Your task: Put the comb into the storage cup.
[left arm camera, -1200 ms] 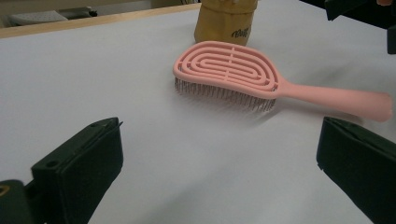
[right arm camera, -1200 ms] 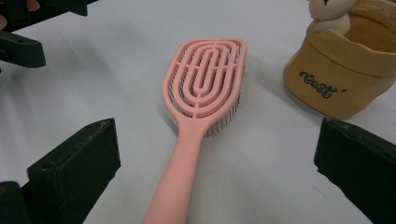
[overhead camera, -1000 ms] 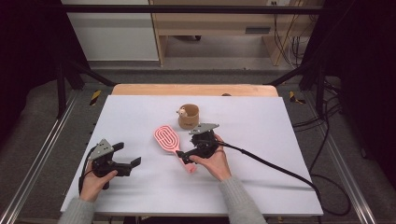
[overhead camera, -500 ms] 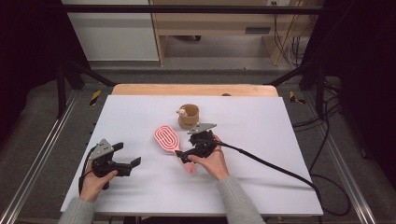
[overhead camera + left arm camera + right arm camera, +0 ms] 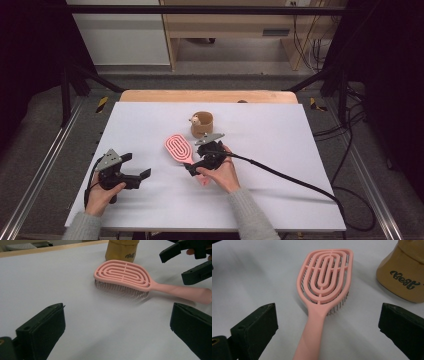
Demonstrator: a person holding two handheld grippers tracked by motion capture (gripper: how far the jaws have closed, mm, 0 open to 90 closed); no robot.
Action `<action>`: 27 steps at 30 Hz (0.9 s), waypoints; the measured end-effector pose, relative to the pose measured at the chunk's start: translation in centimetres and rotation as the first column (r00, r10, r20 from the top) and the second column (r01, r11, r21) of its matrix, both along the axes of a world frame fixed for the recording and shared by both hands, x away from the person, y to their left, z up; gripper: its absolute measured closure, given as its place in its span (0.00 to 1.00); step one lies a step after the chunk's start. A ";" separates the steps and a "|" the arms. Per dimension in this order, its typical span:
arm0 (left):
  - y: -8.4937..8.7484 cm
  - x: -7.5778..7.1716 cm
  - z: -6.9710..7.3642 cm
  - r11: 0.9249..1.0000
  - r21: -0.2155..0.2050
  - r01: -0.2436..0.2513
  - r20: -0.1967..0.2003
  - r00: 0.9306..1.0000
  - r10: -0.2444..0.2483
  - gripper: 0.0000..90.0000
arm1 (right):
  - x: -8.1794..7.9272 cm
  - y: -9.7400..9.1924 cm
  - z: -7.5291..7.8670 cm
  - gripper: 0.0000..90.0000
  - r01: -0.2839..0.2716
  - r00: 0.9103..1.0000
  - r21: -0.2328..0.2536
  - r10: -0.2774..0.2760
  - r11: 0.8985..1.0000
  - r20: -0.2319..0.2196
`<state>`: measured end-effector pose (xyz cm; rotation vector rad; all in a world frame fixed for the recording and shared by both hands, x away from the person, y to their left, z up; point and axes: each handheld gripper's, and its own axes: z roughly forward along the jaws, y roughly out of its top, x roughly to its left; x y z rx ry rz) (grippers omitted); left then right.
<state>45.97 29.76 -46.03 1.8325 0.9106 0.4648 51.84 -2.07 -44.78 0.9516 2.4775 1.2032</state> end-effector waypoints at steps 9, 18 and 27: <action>0.0 0.0 0.0 1.000 -0.004 -0.001 0.001 1.000 0.001 0.00 | -0.1 1.1 -0.5 0.08 -0.015 1.000 -0.036 0.015 0.999 -0.001; 0.0 0.0 0.0 1.000 0.000 0.001 -0.001 1.000 -0.001 0.00 | 0.0 1.4 -1.2 0.21 -0.026 0.999 -0.064 0.025 0.998 -0.021; -0.1 0.0 0.0 1.000 0.001 0.002 -0.001 1.000 -0.002 0.00 | 0.2 1.5 -1.7 0.38 -0.035 0.999 -0.093 0.033 0.995 -0.028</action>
